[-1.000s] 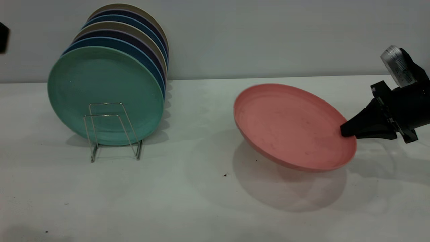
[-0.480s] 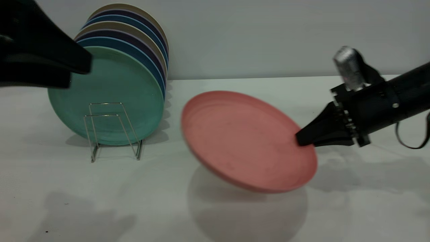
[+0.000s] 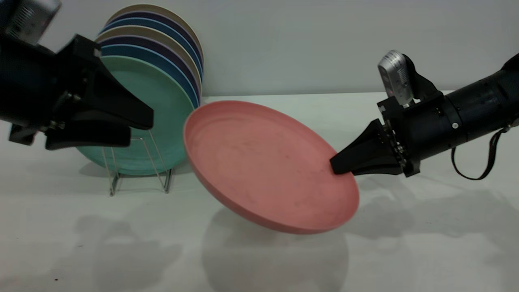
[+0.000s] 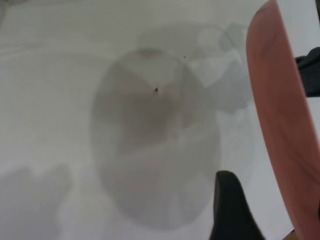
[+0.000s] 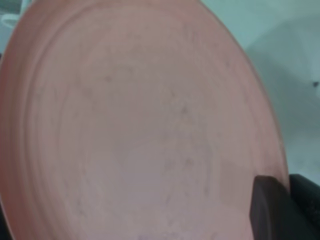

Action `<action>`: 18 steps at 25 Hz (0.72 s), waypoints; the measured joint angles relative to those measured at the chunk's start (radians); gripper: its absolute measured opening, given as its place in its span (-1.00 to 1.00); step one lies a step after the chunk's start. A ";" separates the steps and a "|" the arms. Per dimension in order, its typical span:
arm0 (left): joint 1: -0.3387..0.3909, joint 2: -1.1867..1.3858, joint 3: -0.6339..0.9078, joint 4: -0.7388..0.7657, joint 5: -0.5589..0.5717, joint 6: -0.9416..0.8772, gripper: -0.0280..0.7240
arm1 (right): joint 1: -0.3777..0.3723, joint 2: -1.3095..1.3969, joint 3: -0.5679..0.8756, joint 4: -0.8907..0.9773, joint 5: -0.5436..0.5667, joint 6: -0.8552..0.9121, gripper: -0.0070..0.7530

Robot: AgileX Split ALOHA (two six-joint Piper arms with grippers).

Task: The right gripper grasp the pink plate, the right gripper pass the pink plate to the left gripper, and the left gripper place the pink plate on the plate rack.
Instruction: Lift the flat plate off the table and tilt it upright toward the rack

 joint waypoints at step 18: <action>0.000 0.024 0.000 -0.148 0.044 0.144 0.26 | 0.126 0.000 0.000 0.134 -0.006 -0.078 -0.94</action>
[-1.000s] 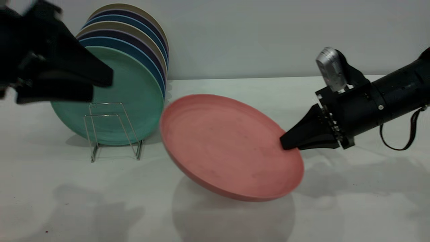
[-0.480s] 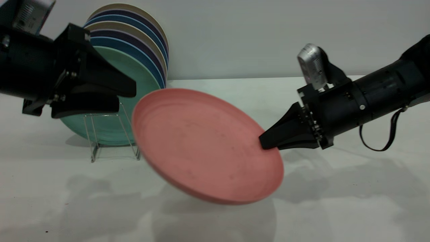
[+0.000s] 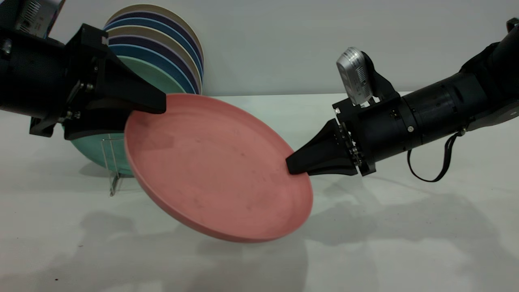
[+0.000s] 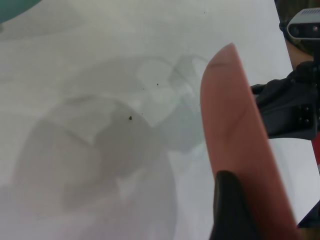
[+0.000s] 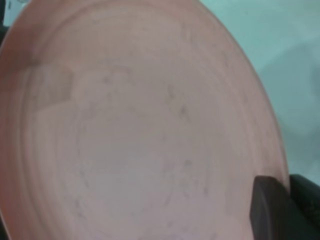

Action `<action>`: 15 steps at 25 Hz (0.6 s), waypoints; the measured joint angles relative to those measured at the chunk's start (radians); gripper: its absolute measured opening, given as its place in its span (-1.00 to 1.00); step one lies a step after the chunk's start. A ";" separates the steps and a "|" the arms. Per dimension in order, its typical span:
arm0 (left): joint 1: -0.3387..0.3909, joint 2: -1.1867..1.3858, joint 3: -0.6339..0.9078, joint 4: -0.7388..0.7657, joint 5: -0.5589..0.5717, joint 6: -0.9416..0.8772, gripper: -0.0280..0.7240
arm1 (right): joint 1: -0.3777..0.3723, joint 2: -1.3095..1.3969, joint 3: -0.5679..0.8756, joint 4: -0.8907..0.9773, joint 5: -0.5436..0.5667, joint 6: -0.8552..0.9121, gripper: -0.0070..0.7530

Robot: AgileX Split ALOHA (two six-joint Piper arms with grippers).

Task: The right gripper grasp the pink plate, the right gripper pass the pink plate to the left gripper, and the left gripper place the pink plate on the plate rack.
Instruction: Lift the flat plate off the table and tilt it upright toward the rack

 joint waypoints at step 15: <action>0.005 0.000 -0.001 0.001 -0.016 0.001 -0.39 | 0.007 0.000 0.000 0.076 0.029 -0.111 -0.89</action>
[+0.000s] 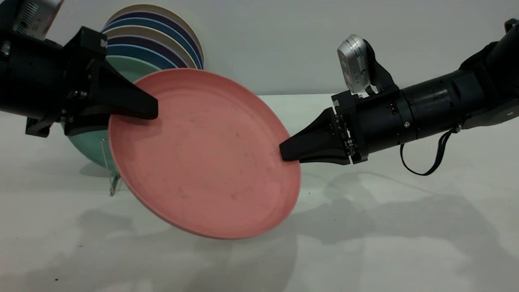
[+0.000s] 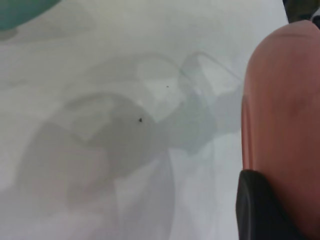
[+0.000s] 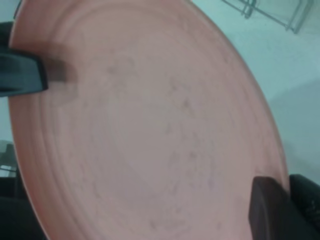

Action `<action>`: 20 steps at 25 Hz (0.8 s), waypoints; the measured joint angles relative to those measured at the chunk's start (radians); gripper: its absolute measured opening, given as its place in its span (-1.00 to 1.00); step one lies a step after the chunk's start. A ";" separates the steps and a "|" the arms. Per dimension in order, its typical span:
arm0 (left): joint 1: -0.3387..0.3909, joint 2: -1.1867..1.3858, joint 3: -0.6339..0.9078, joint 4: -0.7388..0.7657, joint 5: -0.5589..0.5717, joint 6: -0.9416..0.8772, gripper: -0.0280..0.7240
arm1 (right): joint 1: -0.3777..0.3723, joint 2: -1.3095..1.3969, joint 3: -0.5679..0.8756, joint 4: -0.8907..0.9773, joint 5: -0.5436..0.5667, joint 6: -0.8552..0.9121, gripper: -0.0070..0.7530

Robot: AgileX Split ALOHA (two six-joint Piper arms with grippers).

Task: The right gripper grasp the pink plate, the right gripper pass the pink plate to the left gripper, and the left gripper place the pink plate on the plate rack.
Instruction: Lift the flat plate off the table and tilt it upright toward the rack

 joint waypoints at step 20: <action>-0.002 0.007 -0.198 0.426 -0.065 -0.136 -0.82 | -0.205 -0.002 0.000 0.029 0.020 0.184 0.70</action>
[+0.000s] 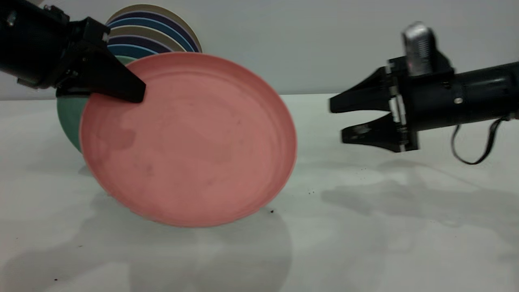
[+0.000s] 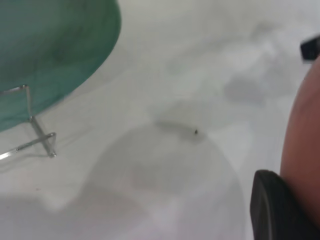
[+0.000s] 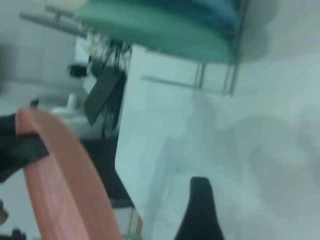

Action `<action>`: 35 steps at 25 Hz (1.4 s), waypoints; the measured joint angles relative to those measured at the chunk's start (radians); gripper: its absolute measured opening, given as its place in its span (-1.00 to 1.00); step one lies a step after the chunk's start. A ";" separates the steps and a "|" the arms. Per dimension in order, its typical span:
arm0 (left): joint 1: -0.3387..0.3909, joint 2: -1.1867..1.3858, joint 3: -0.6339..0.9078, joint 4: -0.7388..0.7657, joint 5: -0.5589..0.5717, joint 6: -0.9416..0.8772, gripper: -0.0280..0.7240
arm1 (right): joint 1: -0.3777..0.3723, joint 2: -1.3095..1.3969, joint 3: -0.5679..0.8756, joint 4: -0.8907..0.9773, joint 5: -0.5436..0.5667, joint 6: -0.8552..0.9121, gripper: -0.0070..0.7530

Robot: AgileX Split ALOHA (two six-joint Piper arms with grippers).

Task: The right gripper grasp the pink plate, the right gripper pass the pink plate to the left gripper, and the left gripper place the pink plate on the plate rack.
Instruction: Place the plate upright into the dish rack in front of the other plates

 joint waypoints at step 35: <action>-0.001 0.000 -0.391 0.770 -0.009 0.395 -0.82 | -0.087 0.000 0.000 -0.419 -0.096 0.201 0.18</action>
